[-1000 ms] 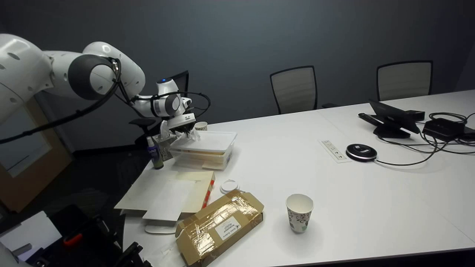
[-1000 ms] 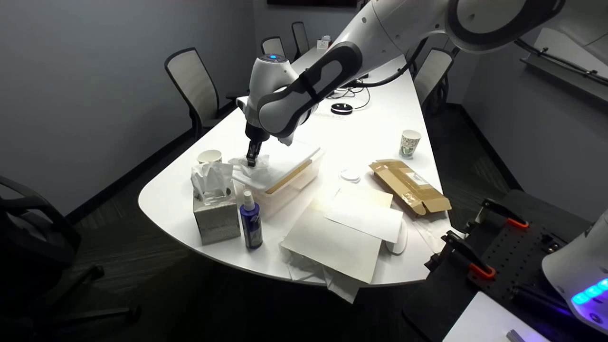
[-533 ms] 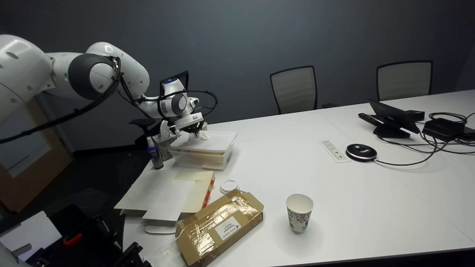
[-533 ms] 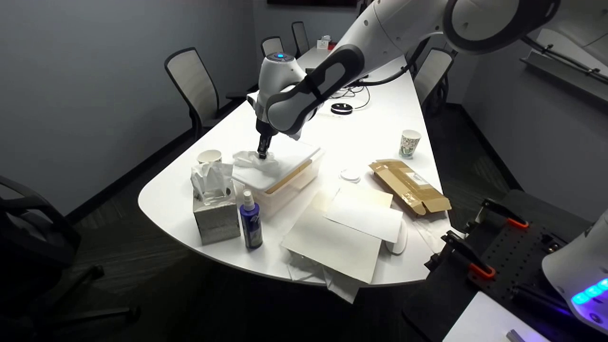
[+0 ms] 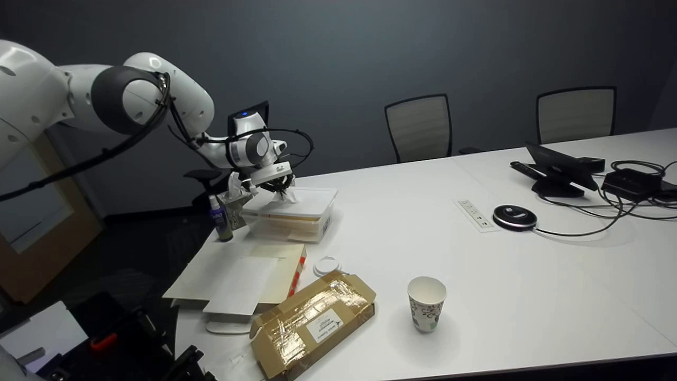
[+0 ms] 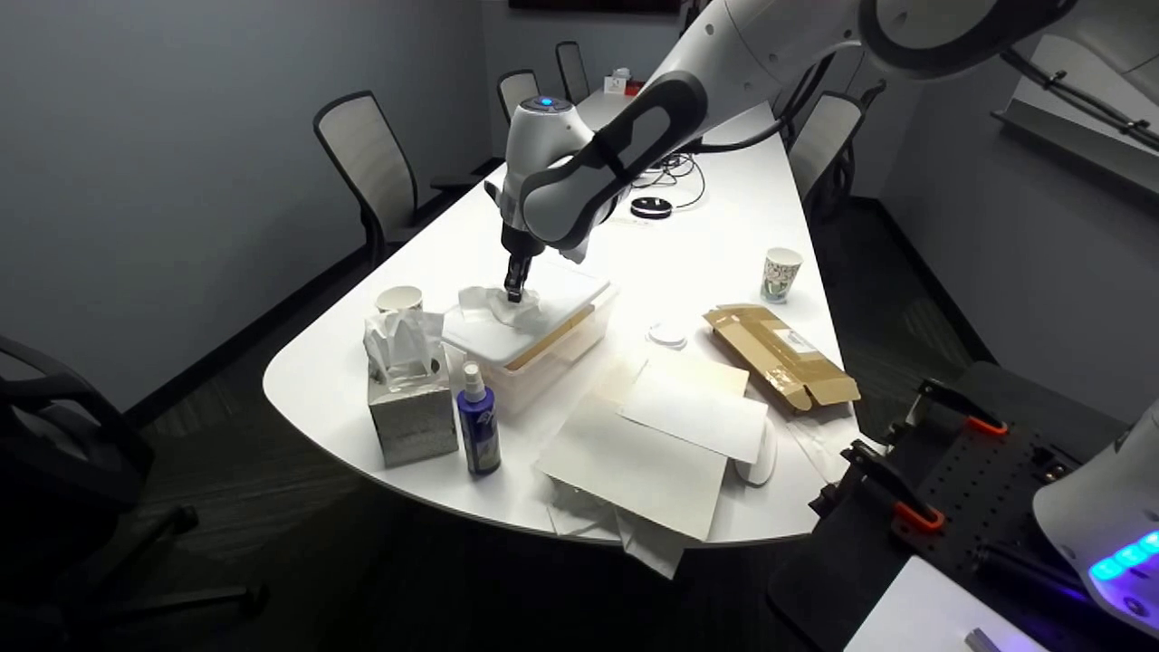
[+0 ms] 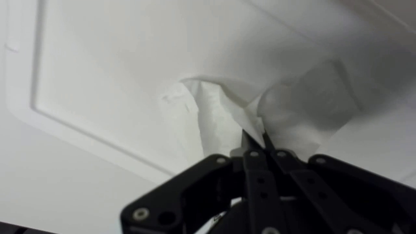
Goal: Use the tissue to wipe the top of the container
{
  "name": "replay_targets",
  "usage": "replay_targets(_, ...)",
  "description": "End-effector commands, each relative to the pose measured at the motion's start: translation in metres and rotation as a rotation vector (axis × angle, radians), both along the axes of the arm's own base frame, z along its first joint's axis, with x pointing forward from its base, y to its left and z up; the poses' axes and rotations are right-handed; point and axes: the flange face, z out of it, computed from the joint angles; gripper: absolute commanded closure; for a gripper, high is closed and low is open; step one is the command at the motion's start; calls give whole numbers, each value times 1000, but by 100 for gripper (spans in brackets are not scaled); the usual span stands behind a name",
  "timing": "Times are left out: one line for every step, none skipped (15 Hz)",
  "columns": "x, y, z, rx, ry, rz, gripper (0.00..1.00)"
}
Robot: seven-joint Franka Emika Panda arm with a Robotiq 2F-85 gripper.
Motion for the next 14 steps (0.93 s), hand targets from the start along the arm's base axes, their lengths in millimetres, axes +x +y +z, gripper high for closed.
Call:
replay_targets(-32, 10, 38, 26, 86, 10, 100)
replay_targets(-37, 13, 42, 31, 106, 11, 100)
replay_targets(-43, 16, 46, 40, 135, 15, 100)
replay_targets(-48, 20, 46, 52, 165, 23, 100)
replay_targets(-53, 26, 47, 62, 193, 26, 100)
replay_targets(-57, 34, 45, 66, 219, 39, 100)
replay_targets(-61, 42, 42, 75, 242, 50, 100)
replay_targets(-63, 50, 39, 92, 264, 67, 100)
replay_targets(-65, 59, 37, 104, 278, 84, 100)
replay_targets(-67, 67, 38, 118, 292, 107, 100)
replay_targets(-68, 75, 39, 128, 299, 129, 100)
replay_targets(-68, 82, 41, 142, 298, 146, 100)
replay_targets(-67, 86, 43, 147, 293, 156, 100)
replay_targets(-66, 91, 47, 156, 283, 166, 100)
